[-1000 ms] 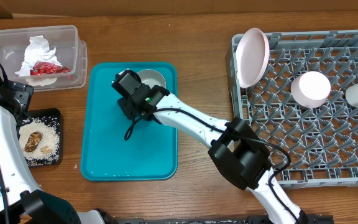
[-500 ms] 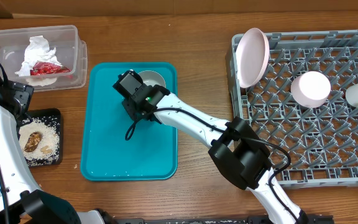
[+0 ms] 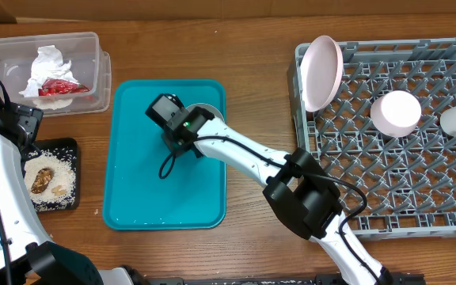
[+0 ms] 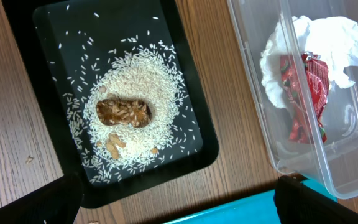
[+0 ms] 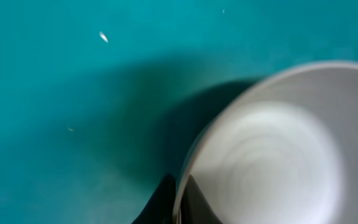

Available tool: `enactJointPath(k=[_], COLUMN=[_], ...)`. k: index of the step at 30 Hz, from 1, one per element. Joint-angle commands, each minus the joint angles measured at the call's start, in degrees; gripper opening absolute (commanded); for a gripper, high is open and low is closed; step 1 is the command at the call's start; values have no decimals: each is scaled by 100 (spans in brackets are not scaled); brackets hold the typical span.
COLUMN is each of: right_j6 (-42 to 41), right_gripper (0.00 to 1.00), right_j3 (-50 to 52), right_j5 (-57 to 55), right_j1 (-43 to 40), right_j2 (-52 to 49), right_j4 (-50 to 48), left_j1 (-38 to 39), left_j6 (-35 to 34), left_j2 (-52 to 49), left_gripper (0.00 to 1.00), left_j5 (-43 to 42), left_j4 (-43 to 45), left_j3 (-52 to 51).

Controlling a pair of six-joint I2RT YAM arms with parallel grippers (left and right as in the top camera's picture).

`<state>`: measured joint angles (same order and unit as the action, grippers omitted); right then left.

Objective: Sort waste into correct bins and load items into the dishwasher
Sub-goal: 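Grasp the white saucer's rim with the right gripper and lift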

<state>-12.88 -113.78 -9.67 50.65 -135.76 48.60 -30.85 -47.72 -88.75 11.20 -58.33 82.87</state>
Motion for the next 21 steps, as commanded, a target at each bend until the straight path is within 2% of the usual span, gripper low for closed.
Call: enactJointPath(k=[1,9,11,17,21], right_j6=[-85,-181,-479,-1185,-1440], right_gripper=[4,4,4,4,4], right_j3=[-715,-2428,-2636,-2636,-2634], right_j5=[26,-234,-638,-651,-70], right_j1=[-2,-212,-562,-1899,-3248], right_j2=[313,1300,1886,3121,3766], right_j4=[313,2122,2726,3858,4699], left_j1=[13,13,13,13,13], left_j6=[-72,-72,-72,-72,-72], left_j2=[-39,-39,-39,-39,-39], left_gripper=[100,100,100,100,100], left_j5=[81,81,81,81,81], left_j4=[4,7,7,7,4], left_j3=[9,9,9,9,9])
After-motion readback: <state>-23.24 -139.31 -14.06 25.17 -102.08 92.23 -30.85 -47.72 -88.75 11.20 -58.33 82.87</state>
